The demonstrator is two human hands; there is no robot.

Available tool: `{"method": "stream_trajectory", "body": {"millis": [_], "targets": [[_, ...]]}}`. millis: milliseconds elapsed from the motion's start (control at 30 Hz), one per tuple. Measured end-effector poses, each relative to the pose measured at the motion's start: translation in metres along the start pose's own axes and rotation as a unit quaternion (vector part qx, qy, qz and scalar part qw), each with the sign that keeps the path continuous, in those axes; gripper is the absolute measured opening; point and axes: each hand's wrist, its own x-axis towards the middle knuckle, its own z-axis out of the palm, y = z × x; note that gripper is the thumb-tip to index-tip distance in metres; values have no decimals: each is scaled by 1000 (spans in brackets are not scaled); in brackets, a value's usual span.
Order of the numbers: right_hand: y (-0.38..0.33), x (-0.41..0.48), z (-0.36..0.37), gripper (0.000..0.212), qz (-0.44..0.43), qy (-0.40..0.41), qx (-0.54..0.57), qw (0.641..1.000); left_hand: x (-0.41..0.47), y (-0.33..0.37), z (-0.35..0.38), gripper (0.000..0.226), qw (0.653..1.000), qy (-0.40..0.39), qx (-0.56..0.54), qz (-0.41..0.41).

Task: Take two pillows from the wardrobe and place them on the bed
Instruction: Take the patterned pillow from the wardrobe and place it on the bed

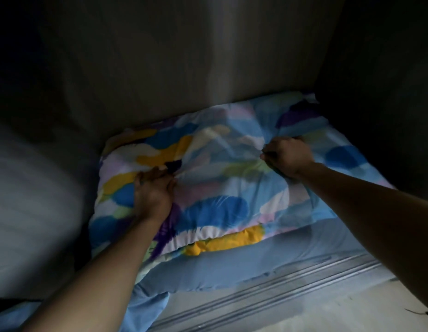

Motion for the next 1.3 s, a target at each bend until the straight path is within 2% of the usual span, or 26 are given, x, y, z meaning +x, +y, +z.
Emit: {"method": "stream_trajectory", "body": {"millis": [67, 200, 333, 433, 533, 633, 733, 833, 900, 1067, 1233, 1300], "targets": [[0, -5, -1, 23, 3, 26, 15, 1000, -1, 1, -8, 32, 998, 31, -50, -9], [-1, -17, -5, 20, 18, 113, 43, 992, 2, 6, -25, 23, 989, 69, -114, -70], [-11, -19, -22, 22, -34, 184, 63, 980, 3, 15, -39, 17, 975, 131, -141, -113], [-17, -19, -30, 31, -27, 195, 72, 978, -1, 17, -40, 19, 971, 168, -122, -120], [-21, -26, -25, 26, 2, 210, 42, 977, -6, 21, -32, 15, 982, 128, -60, -127], [-22, -39, -11, 24, 48, 170, 19, 984, -12, 23, -26, 10, 995, 68, 9, -78], [-21, -49, -8, 29, 53, 154, -4, 987, -11, 18, -30, 24, 996, 59, 63, -19], [-22, -61, -30, 44, 53, 110, -4, 992, -10, 26, -55, 37, 998, 54, 39, -9], [-23, -73, -53, 54, 61, 73, -3, 995, -13, 38, -82, 43, 999, 8, 16, -38], [-33, -120, -119, 59, 58, 25, 5, 998, -35, 65, -149, 50, 996, -50, -36, -69], [-42, -189, -187, 66, 114, -57, 9, 992, -54, 97, -222, 50, 990, -125, -53, -36], [-45, -221, -218, 68, 134, -94, 35, 986, -61, 110, -252, 49, 989, -137, -48, 2]]}}
